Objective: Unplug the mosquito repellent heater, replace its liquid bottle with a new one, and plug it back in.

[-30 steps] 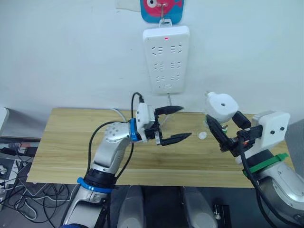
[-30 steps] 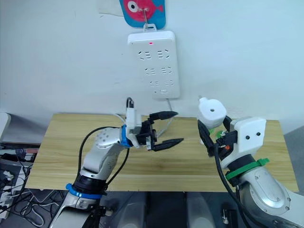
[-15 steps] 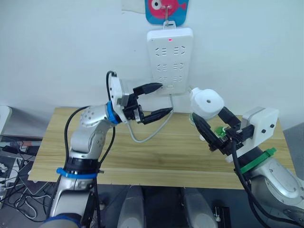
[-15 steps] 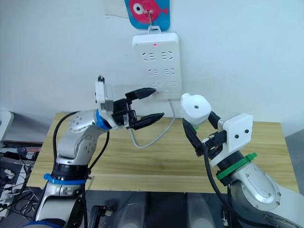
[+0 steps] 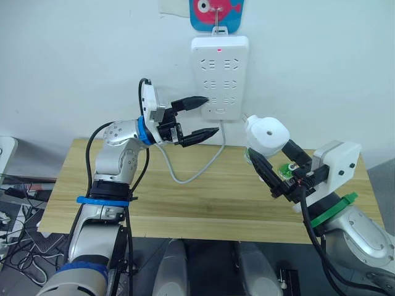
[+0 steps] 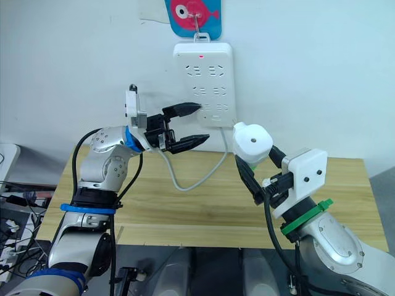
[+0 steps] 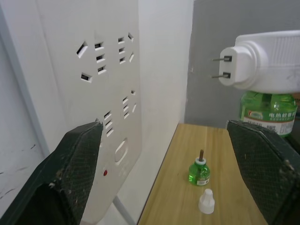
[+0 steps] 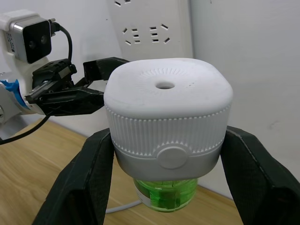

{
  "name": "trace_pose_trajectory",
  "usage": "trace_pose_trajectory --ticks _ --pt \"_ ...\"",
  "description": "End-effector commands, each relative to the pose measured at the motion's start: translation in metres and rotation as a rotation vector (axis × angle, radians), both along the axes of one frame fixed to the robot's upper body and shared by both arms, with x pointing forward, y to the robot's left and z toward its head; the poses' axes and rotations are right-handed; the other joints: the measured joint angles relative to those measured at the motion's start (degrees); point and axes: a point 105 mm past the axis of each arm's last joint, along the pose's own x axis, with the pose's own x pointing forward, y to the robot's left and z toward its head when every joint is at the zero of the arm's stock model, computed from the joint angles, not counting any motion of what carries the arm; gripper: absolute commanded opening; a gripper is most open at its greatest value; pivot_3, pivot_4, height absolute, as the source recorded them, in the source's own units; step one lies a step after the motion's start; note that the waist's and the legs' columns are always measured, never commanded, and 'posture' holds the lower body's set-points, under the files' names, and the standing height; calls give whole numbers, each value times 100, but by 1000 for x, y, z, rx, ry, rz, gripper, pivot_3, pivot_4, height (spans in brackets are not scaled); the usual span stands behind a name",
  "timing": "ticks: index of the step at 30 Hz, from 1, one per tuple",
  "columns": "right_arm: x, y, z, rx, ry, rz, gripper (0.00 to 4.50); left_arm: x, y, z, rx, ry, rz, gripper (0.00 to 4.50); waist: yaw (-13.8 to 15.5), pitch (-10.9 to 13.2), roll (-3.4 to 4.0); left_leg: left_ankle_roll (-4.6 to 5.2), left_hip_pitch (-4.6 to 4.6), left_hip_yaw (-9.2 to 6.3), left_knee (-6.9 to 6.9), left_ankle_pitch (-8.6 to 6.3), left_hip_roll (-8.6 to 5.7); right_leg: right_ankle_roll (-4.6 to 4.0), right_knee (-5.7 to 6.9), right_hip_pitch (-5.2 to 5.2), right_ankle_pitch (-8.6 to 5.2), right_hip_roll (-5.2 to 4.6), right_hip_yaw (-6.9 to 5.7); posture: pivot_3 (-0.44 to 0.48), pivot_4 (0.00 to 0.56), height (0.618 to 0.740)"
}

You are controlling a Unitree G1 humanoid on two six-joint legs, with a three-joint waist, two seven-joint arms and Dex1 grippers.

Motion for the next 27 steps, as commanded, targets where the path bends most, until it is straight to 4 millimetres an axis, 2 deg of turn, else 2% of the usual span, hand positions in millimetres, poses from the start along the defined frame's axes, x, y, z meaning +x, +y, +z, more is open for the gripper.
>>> trace_pose_trajectory --ticks 1,8,12,17,21,26,27 --pt "-7 2 11 16 -60 16 2922 1 26 17 -32 -53 116 4469 -4 0 0 0 1 0 0 0 3 0 1 -1 0 3 0 58 341 740" --pt "-7 5 13 20 -68 30 2922 3 32 18 -46 -41 187 4469 29 0 0 -7 -10 -4 -2 3 2 0 -10 -4 0 2 -3 75 340 740" --pt "-7 7 13 20 -66 37 2922 3 23 16 -46 -26 152 4469 37 0 0 -7 -12 -5 -5 3 2 0 -16 -4 0 1 -6 75 340 740" --pt "-6 9 15 19 -68 43 2922 7 -1 16 -22 -34 68 4469 41 0 -1 -5 -13 -6 -4 2 0 0 -15 -4 0 1 -7 78 338 740" --pt "-5 10 17 14 -72 44 2922 15 -6 19 -19 -28 51 4469 27 0 -1 -3 -13 -5 -6 1 0 0 -17 -5 0 2 -6 67 330 740" --pt "-4 10 19 20 -75 39 2922 13 -7 17 -3 -27 14 4469 4 0 0 -3 -14 -4 -8 1 1 -1 -12 -11 -1 3 -4 65 331 740" --pt "-3 10 19 22 -76 36 2922 12 -7 16 -2 -22 10 4293 7 0 -1 -3 -14 -4 -8 1 1 -1 -11 -12 -1 3 -4 65 331 740"
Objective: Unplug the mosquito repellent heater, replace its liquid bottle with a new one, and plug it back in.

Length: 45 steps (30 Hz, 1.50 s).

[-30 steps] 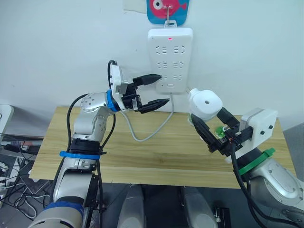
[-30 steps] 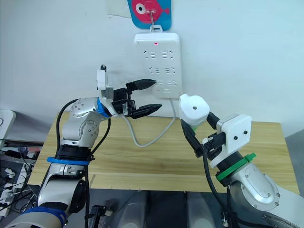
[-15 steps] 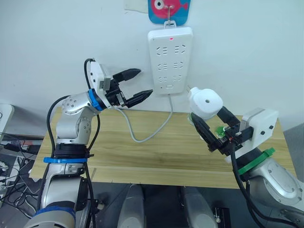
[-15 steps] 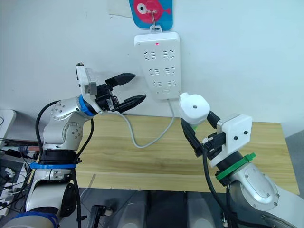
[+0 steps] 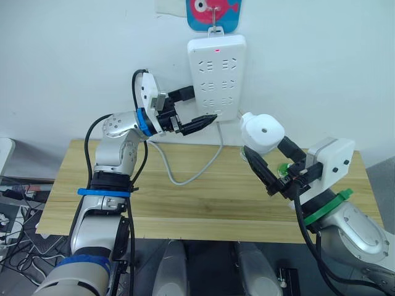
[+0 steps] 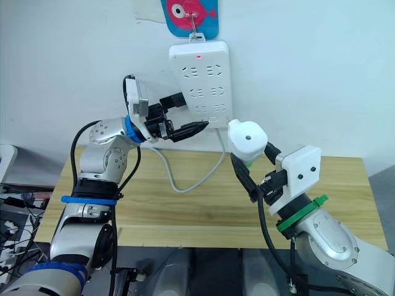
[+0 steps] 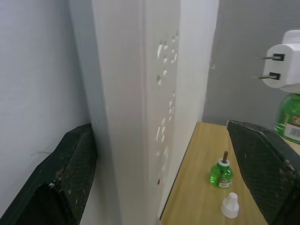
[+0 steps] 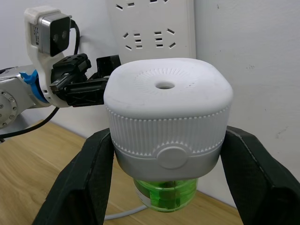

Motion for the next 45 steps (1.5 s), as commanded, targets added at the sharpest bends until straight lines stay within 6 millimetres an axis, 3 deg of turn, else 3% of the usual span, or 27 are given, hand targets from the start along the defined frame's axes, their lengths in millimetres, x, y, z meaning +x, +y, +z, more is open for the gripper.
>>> trace_pose_trajectory --ticks 1,2,10,18,45 --pt "-6 2 13 31 -50 10 2922 -6 -1 5 9 -34 -29 4081 7 0 0 0 -1 0 0 0 0 0 0 0 0 0 0 65 330 740" --pt "-6 2 13 33 -50 10 2922 -9 -2 1 18 -15 -44 3917 10 0 0 0 -2 0 1 0 0 0 -1 0 0 0 0 67 329 740" --pt "-5 5 15 38 -53 9 2922 -14 -7 -2 8 32 -62 1337 16 0 0 -4 -5 -1 -1 2 0 0 -4 -2 0 -1 -1 69 328 740" --pt "-3 9 15 38 -39 5 2922 -13 -12 -7 -4 100 -32 1286 15 0 0 -5 -18 -2 0 3 0 0 -3 -14 0 -1 -2 58 341 740" --pt "18 7 8 6 -3 -184 2922 -14 -18 -6 2 74 -37 1286 15 0 0 -4 -50 0 4 2 -1 0 5 -51 0 -1 -1 50 351 740"
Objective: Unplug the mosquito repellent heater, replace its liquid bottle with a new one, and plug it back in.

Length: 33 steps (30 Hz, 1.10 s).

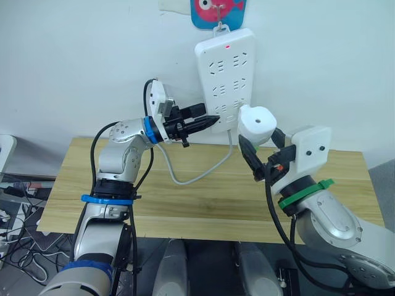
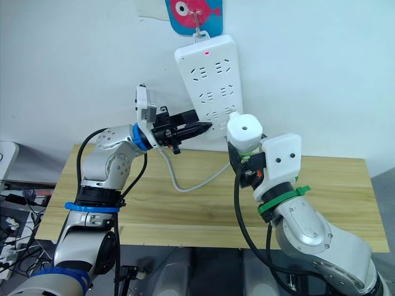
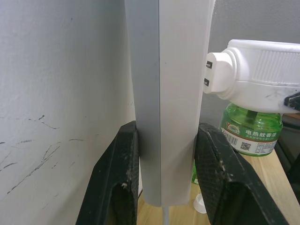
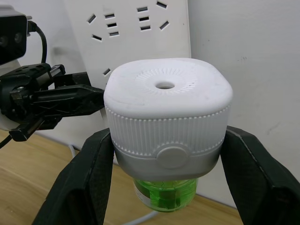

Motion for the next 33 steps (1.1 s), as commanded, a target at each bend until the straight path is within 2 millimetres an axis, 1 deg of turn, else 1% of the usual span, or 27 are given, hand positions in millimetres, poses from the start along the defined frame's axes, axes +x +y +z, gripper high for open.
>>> trace_pose_trajectory --ticks 1,7,18,33 --pt "-4 -3 6 1 -39 -13 2922 -6 -6 5 9 -46 -19 1286 0 0 0 0 0 -1 0 0 0 0 0 0 0 0 -1 50 352 740" --pt "-4 0 3 -3 -31 -8 2922 -7 -7 4 13 -52 -24 1286 0 0 0 0 0 0 -1 0 0 0 0 -1 0 0 0 55 351 740" --pt "-3 4 6 11 -54 1 2922 -8 -5 3 20 -57 -22 1286 -1 0 0 0 -1 0 -3 0 0 0 -1 -3 0 0 0 58 352 740" --pt "1 4 20 16 -92 0 2922 -11 -6 0 29 -62 -30 1286 -4 0 0 0 -1 0 -3 0 1 0 0 -4 0 1 0 56 340 740"
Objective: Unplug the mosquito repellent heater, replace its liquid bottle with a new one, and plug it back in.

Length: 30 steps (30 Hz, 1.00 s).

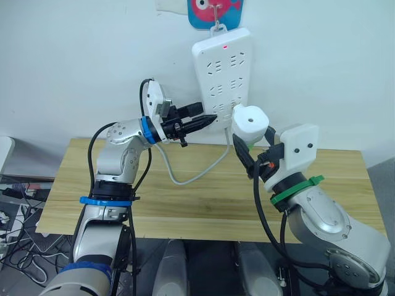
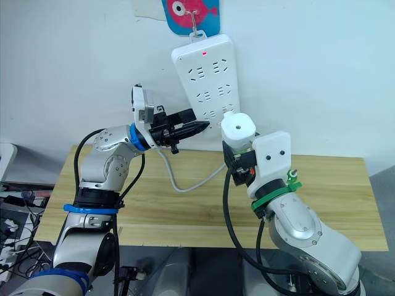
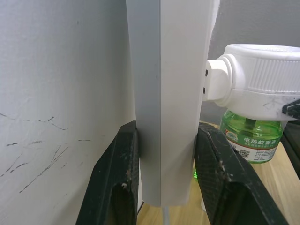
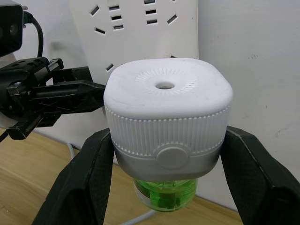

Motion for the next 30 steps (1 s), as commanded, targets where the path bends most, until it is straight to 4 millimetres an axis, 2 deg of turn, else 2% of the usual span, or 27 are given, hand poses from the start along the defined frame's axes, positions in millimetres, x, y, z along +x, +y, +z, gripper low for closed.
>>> trace_pose_trajectory --ticks 1,13,19,30 --pt "-5 -4 19 28 -84 -10 2922 -11 -10 1 26 -32 -58 1286 1 0 0 0 0 0 -1 0 0 0 0 0 0 0 0 56 340 740" --pt "-4 0 14 -3 -63 -2 2922 -15 -12 -1 35 -43 -74 1286 1 0 0 -1 -1 0 -4 1 0 0 -3 -1 0 0 0 57 337 740" --pt "4 1 14 -9 -35 -16 2922 -17 -14 -1 41 -63 -83 1286 -10 0 0 -1 0 0 -5 1 1 0 -2 -3 0 1 0 59 344 740" --pt "13 5 26 44 -17 -28 2922 -18 -15 -6 90 -142 -94 1286 -9 1 1 1 -6 3 -7 0 2 0 -1 -12 0 2 1 57 355 740"
